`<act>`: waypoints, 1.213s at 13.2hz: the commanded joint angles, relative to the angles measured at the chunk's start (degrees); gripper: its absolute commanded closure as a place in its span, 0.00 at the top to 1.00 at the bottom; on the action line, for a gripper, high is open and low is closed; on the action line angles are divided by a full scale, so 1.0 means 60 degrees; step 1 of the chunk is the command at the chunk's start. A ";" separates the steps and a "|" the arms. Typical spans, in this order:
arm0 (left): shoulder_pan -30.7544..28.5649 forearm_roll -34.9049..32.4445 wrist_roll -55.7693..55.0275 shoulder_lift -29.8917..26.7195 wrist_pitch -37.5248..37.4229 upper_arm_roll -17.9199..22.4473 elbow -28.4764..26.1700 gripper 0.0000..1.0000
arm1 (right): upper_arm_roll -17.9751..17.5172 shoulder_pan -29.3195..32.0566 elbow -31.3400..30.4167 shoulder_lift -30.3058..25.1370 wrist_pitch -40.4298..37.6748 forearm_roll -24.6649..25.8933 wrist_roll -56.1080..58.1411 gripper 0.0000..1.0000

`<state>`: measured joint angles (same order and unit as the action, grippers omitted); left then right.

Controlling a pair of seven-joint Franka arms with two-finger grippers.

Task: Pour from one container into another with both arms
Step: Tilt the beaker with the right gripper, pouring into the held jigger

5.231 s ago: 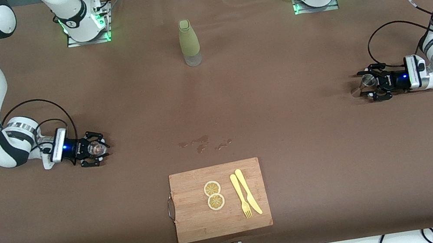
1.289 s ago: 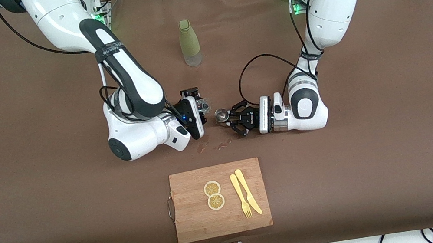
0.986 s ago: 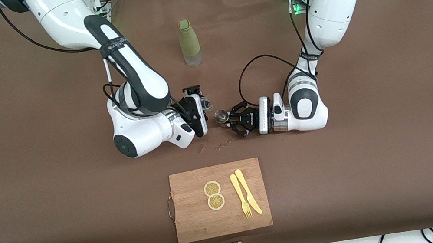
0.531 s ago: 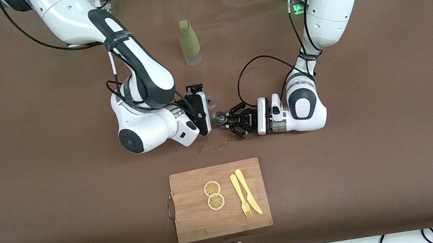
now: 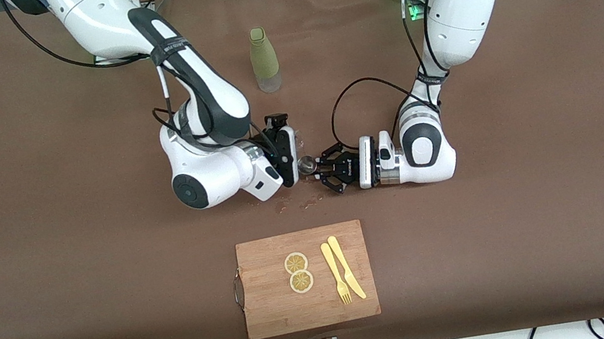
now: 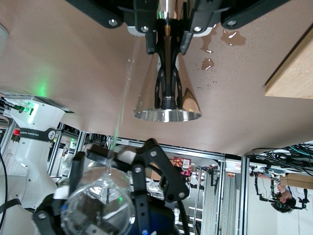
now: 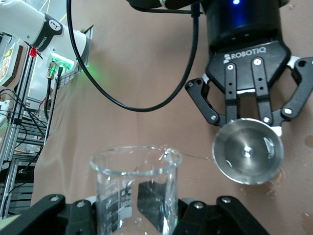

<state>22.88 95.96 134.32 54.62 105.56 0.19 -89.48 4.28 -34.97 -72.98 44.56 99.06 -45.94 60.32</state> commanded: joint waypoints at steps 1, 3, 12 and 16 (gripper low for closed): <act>0.0157 0.0324 0.0259 0.0096 0.0175 0.0086 0.0191 0.00 | 0.0107 -0.0104 0.0225 0.0015 -0.0134 0.0171 -0.0282 0.10; 0.0142 0.0237 0.0419 0.0081 0.0131 0.0086 0.0191 0.00 | 0.0107 -0.0163 0.0225 0.0015 -0.0134 0.0186 -0.0311 0.10; 0.0010 -0.0188 0.1416 0.0067 -0.0118 0.0145 0.0074 0.00 | 0.0078 0.0218 0.0474 0.0103 0.0291 0.0083 -0.0297 0.10; -0.0004 -0.0188 0.1372 0.0081 -0.0118 0.0159 0.0103 0.00 | 0.0093 0.0217 0.0459 0.0088 0.0276 0.0142 -0.0296 0.10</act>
<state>22.89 95.60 139.33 54.98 104.68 1.17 -89.35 5.28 -33.87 -71.60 44.58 100.69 -45.84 60.01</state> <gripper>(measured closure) 0.793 0.868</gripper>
